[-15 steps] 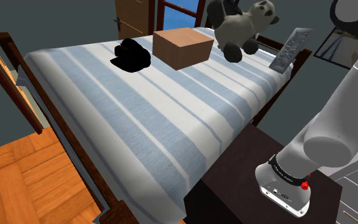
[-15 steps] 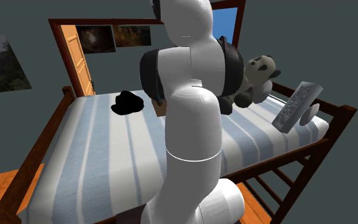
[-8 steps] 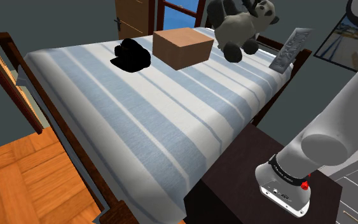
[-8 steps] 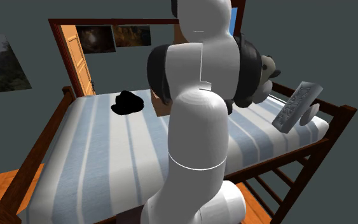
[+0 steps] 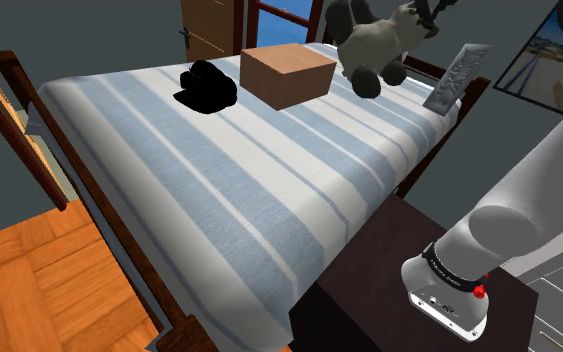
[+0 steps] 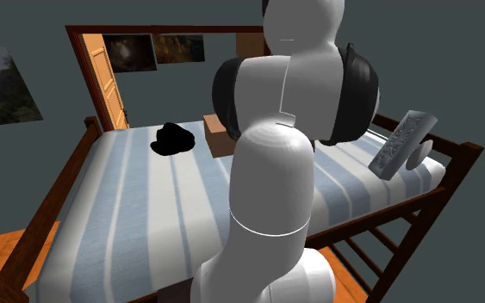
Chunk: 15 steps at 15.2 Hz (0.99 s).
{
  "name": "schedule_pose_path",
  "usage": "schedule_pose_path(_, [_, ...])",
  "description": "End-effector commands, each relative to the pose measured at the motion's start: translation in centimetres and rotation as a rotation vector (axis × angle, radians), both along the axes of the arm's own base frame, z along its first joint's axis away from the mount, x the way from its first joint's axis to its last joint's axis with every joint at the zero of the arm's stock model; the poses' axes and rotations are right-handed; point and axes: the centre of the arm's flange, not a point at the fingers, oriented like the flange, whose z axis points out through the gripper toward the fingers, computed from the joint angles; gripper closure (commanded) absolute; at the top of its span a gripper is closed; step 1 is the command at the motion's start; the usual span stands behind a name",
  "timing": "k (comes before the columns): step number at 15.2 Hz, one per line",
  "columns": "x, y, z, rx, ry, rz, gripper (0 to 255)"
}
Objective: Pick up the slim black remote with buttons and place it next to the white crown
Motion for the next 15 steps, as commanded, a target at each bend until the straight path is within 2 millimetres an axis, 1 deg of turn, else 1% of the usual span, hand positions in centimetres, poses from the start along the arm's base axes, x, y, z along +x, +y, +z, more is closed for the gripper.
schedule_pose_path(1, [-1.5,-1.9,0.1,0.000,0.000,0.002,255])
schedule_pose_path(15, [-12.6,-16.7,0.1,0.000,0.000,0.002,255])
